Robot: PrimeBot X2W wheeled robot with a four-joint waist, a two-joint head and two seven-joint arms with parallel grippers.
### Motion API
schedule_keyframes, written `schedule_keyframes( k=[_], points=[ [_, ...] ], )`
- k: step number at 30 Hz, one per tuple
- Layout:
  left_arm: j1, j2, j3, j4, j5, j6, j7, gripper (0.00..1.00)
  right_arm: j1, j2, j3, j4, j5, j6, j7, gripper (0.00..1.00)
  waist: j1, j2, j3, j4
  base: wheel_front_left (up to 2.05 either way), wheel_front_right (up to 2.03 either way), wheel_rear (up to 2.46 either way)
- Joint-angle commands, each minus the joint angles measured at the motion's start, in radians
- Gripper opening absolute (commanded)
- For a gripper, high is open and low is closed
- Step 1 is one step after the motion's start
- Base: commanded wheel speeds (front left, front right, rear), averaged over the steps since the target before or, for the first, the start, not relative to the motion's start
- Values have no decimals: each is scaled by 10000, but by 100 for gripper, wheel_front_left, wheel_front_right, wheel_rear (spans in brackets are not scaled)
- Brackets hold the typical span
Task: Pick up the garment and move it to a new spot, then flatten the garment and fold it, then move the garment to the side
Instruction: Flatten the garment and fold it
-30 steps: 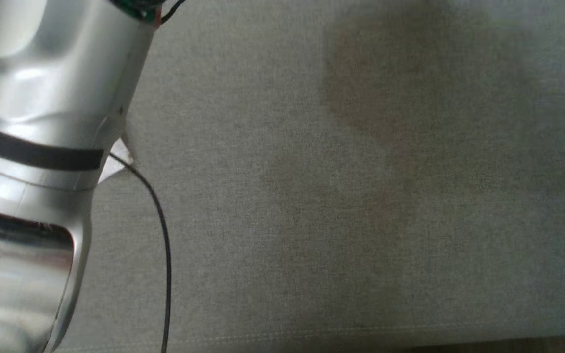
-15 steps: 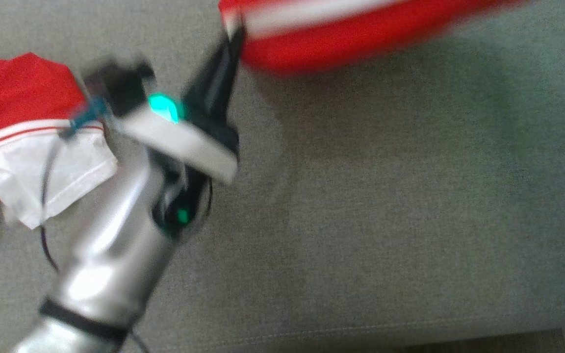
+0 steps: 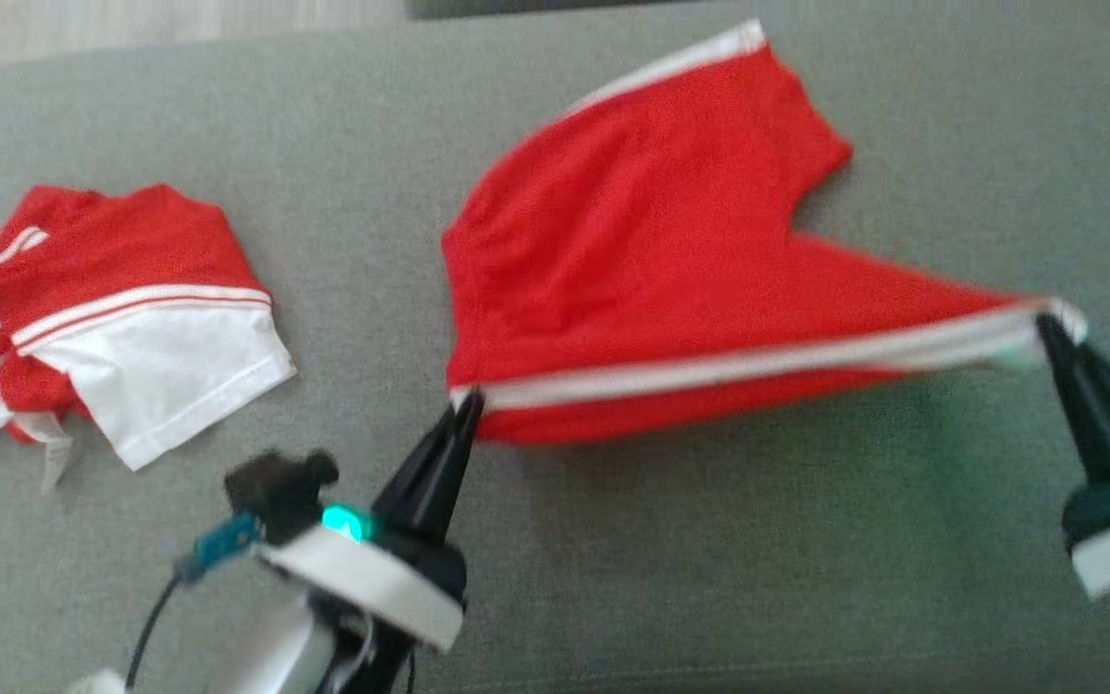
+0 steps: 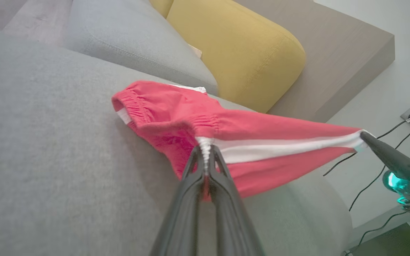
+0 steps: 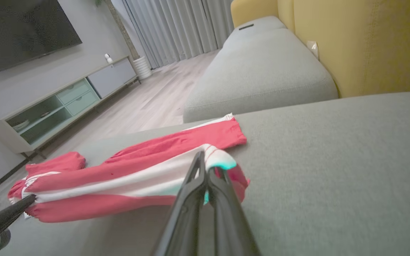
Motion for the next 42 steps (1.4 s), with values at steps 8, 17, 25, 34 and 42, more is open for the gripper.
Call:
schedule_keyframes(
  k=[8,17,25,34,42],
  points=[
    [1325,404,730,-1363,339,75,-54,0,2222,634,-1422,-2566,-936,21,1534,0,4,-1,-588,276,0,0,0],
    [-533,-172,731,-1254,118,71,387,0,191,482,-1469,-2008,-1302,21,2911,0,4,-1,252,738,0,0,0],
    [-3020,-763,730,405,-269,29,593,0,-3134,-813,-478,-208,-780,21,3631,0,4,-1,1526,1092,0,0,0],
    [-4687,-1251,868,2136,-1373,14,805,0,-6870,-1548,2045,2075,444,21,4377,0,4,-1,2386,1382,0,0,0],
    [-5686,-1392,417,3162,-1757,6,451,0,-8985,-1756,3719,3786,1192,21,4087,0,4,-1,2710,1688,0,0,0]
  ],
)
